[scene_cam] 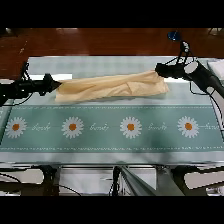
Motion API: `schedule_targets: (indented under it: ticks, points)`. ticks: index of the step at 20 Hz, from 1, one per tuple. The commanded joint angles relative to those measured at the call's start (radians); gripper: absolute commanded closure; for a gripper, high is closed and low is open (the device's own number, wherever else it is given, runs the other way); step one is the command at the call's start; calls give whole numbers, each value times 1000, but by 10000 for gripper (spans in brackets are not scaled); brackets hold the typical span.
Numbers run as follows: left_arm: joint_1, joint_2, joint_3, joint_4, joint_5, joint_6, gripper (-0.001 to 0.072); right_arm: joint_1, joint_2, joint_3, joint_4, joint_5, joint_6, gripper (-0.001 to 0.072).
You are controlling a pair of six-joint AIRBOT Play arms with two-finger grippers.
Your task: Fold the shirts.
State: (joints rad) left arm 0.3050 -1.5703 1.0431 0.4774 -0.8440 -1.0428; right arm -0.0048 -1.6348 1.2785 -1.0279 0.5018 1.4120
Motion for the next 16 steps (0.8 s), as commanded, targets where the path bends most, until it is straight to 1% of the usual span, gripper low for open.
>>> schedule_targets:
  ticks: [1, 3, 5, 7, 8, 9, 10, 11, 12, 13, 15, 16]
  points:
    - [-2, -9, 14, 0, 87, 1, 562, 8, -14, 1, -2, -58, 9, 687]
    - [-13, -10, 15, -1, 107, 1, 494, 9, -18, 1, -2, -55, 9, 686]
    - [-39, -12, 14, 0, 112, 2, 485, 13, -24, 1, 5, -32, 10, 679]
    - [-64, -21, 15, 0, 115, 2, 248, 25, -29, 1, 5, -6, 9, 563]
    - [-68, -22, 15, 0, 114, 1, 226, 26, -26, 1, 5, -7, 8, 515]
    - [-62, -19, 19, 0, 108, 1, 224, 26, -13, 4, 6, -9, 8, 385]
    - [-44, -14, 32, 1, 83, 2, 224, 16, 11, 11, -4, -6, 8, 309]
    - [-15, -6, 52, 2, 48, 2, 225, -2, 49, 26, -25, 1, 8, 292]
    - [19, 3, 70, 6, 26, 2, 249, -25, 83, 51, -64, 22, 9, 293]
    - [56, 18, 87, 29, 9, 1, 315, -56, 112, 95, -132, 79, 34, 293]
    - [114, 57, 102, 74, -31, 1, 326, -131, 121, 219, -299, 278, 117, 293]
    - [132, 77, 102, 94, -56, 1, 326, -166, 116, 266, -351, 363, 117, 290]
